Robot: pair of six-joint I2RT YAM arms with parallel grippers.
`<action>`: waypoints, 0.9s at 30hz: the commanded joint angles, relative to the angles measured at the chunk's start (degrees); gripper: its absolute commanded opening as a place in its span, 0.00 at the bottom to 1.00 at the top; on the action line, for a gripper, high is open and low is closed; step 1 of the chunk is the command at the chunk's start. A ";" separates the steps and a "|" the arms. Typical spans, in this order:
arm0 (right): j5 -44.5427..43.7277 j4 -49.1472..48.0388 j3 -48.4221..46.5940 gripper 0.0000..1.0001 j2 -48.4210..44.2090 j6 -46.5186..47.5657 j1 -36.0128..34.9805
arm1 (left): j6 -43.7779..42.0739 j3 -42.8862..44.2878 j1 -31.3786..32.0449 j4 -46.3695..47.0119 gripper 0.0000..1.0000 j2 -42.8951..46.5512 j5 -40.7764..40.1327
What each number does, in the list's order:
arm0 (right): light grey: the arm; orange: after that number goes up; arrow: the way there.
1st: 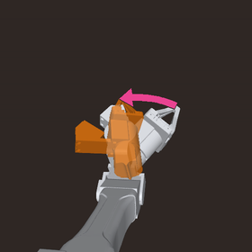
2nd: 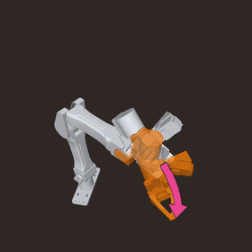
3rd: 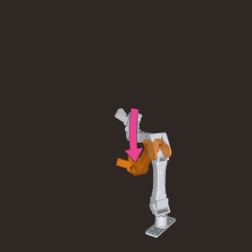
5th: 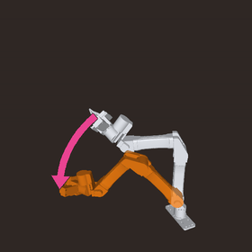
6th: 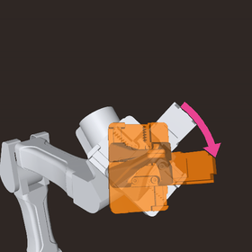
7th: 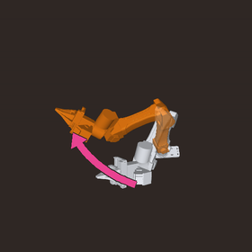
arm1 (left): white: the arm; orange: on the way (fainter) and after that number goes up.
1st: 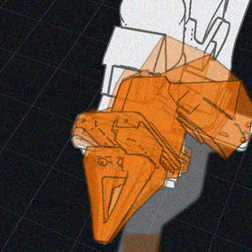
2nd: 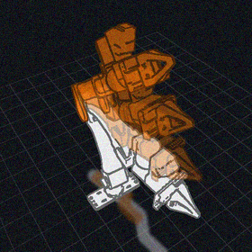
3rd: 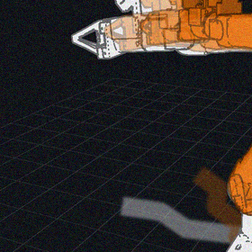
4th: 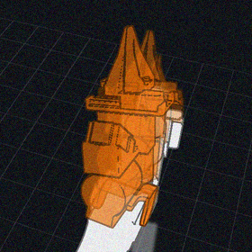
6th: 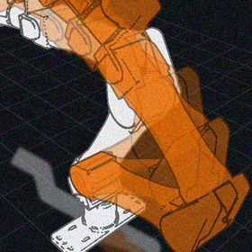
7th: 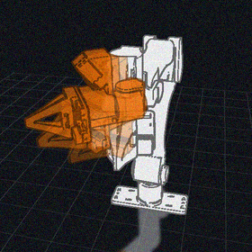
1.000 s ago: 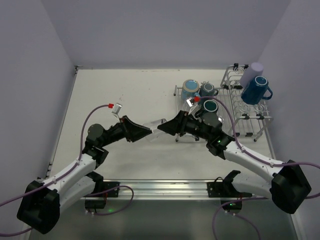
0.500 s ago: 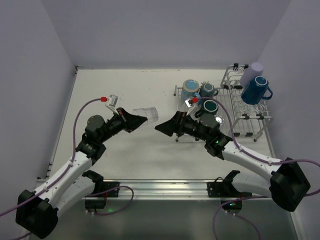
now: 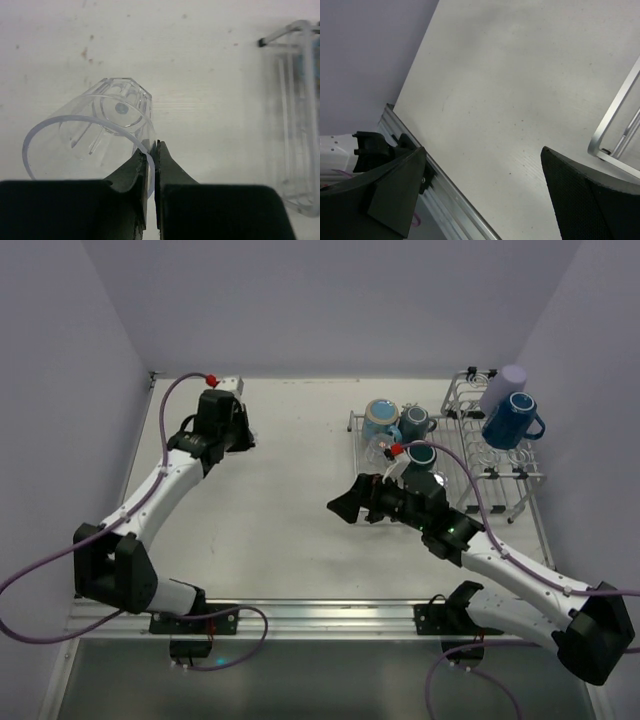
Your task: Unload the cups from the dish rack
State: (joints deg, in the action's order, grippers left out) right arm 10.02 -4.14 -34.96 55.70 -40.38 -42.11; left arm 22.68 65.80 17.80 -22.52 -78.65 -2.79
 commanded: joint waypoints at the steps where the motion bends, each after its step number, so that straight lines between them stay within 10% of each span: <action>1: -2.20 5.45 -1.78 0.99 -3.83 3.99 -0.34 | -6.59 6.26 -5.31 -8.41 0.00 -7.27 -2.92; 13: -2.11 7.31 2.70 0.99 -9.38 5.49 -1.05 | -10.20 13.48 -7.78 -16.94 0.07 -25.23 -11.18; 27: -11.24 15.38 -3.09 0.99 -7.72 10.50 -1.05 | -7.91 12.16 -7.78 -13.17 0.97 -16.37 -11.81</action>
State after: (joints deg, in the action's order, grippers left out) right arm 2.96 8.75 -33.98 47.18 -32.34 -42.85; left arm 14.24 77.84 10.17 -38.35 -102.17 -14.96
